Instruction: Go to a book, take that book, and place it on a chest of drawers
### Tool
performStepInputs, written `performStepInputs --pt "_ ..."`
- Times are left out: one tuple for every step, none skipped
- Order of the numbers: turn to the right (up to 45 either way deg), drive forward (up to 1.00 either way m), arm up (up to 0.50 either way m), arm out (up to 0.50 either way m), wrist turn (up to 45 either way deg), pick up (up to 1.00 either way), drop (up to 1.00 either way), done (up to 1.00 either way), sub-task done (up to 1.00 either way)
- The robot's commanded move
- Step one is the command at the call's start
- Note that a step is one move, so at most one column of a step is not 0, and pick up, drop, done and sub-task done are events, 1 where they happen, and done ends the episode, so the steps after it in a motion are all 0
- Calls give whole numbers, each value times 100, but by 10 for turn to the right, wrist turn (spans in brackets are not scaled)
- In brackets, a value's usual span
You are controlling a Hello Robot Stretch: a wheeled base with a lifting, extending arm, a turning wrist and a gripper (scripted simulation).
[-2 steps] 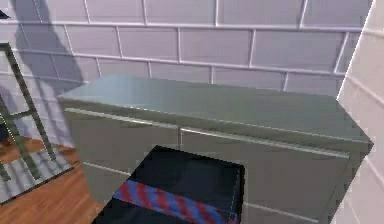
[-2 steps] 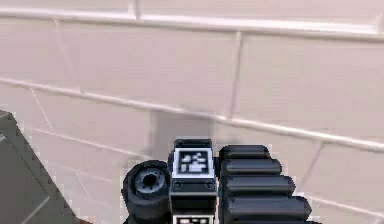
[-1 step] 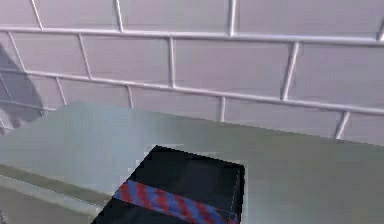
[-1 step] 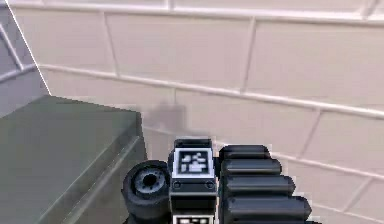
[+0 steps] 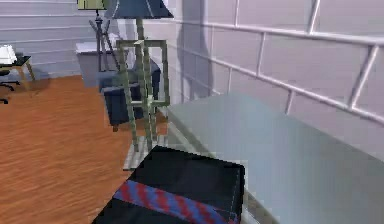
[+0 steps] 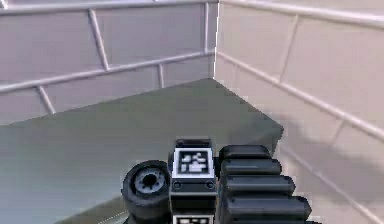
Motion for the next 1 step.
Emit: performStepInputs --pt "-450 0 0 0 0 0 0 0 0"
